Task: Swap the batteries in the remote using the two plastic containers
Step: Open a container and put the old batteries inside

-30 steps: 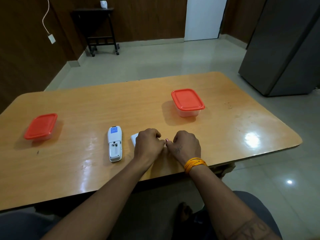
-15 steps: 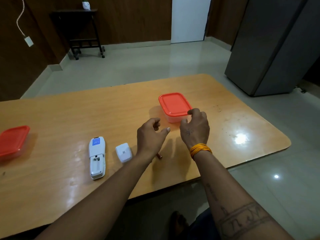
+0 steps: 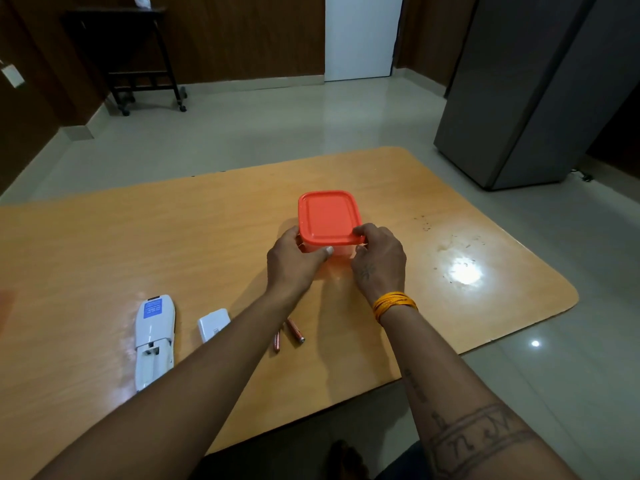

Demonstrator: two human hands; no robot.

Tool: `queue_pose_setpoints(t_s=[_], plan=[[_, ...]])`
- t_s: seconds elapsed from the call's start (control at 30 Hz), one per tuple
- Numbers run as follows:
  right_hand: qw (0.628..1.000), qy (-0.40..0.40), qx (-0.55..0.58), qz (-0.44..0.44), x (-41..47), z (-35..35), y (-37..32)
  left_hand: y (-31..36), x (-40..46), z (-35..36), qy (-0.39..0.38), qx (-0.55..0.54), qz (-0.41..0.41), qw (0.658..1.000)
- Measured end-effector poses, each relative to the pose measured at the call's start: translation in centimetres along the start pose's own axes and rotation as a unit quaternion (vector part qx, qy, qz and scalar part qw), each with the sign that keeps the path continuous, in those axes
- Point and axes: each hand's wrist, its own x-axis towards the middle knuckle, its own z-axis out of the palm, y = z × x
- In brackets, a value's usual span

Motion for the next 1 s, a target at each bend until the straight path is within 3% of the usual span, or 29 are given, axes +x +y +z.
queue_pose_setpoints(t_s=[0.17, 0.37, 0.63, 0.8, 1.0], plan=[[0.996, -0.004, 0.021, -0.089, -0.7, -0.3, -1.1, -0.9, -0.4, -2.3, 0.012, -0.013, 0.0, 1.0], [0.982, 0.008, 0.058, -0.179, -2.8, -1.0, -4.9, -1.4, -1.9, -6.2, 0.006, 0.045, 0.018, 0.999], [0.965, -0.059, 0.08, -0.241, -6.2, -1.1, -7.9, -2.2, -3.8, -8.7, 0.032, 0.07, 0.006, 0.997], [0.952, -0.028, 0.033, -0.302, -7.1, -1.0, -8.2, -2.5, -4.0, -9.4, 0.051, 0.086, 0.021, 0.995], [0.96, 0.047, 0.058, -0.271, -6.0, -1.5, -9.1, -3.2, -4.7, -10.2, 0.045, 0.087, 0.053, 0.994]])
